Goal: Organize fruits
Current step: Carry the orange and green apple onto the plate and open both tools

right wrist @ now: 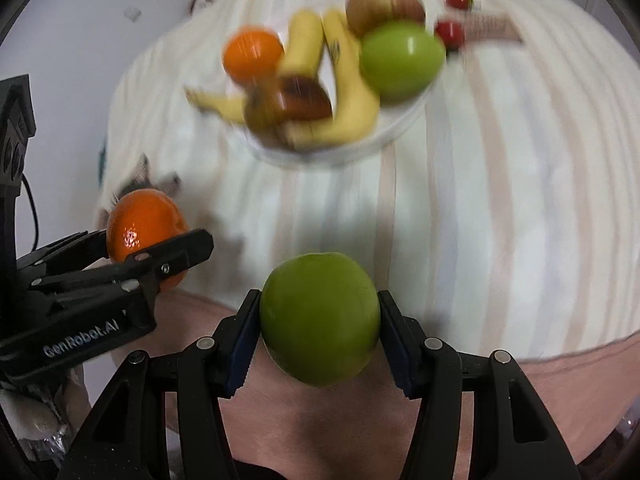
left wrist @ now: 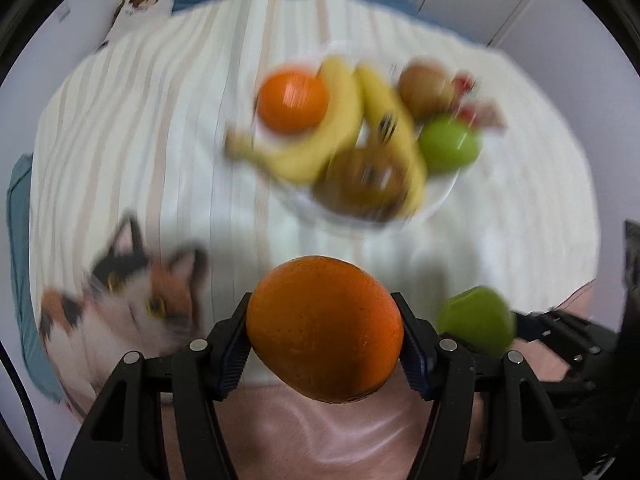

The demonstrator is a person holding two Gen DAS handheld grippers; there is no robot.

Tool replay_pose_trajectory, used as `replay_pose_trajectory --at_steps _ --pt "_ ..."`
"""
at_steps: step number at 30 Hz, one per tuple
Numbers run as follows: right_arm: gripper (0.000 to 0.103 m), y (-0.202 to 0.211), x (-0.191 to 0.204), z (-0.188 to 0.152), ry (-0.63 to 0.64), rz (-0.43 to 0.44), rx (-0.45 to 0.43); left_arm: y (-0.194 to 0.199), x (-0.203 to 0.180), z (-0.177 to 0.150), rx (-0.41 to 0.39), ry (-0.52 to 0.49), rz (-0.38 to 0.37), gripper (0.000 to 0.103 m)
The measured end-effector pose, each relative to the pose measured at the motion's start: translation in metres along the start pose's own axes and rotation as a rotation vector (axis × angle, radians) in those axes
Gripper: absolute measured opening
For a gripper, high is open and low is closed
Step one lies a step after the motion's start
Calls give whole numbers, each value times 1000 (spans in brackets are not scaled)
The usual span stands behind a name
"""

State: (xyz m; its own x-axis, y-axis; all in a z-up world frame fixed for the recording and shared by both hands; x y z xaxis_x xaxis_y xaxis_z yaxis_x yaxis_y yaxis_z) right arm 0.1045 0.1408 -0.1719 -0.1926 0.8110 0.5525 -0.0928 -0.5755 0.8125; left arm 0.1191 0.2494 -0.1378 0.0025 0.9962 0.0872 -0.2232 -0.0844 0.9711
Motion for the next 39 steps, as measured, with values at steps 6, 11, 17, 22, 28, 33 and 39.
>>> replay_pose_trajectory --at_steps 6,11,17,22,28,33,39 --pt "59 16 15 64 17 7 -111 26 5 90 -53 -12 -79 62" --pt "59 -3 15 119 -47 16 -213 4 1 155 -54 -80 -58 62" --pt "59 -29 10 141 -114 19 -242 -44 -19 181 101 -126 -117 62" --pt "59 -51 4 145 -161 16 -255 -76 -38 175 207 -152 -155 62" --pt "59 -62 -1 151 -176 -1 -261 -92 -40 171 252 -137 -163 62" --pt "60 -70 0 158 -196 3 -258 -93 -39 173 259 -130 -152 64" --pt "62 -67 1 152 -212 21 -244 -92 -38 176 266 -127 -129 64"
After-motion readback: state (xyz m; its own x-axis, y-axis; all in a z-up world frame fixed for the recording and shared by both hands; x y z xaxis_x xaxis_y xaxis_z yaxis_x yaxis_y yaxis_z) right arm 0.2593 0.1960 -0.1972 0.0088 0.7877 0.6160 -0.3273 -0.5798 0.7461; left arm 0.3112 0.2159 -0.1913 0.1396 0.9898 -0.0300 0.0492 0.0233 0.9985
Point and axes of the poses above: each gripper's, at about its wrist camera, not at the fingertips, and y roughly against the way its jaws point, x to its left, z to its top, the point moved 7 cm from there along -y, roughly the way its jaws point, and after that the axes turned 14 degrees about z, right-handed, at the moved point
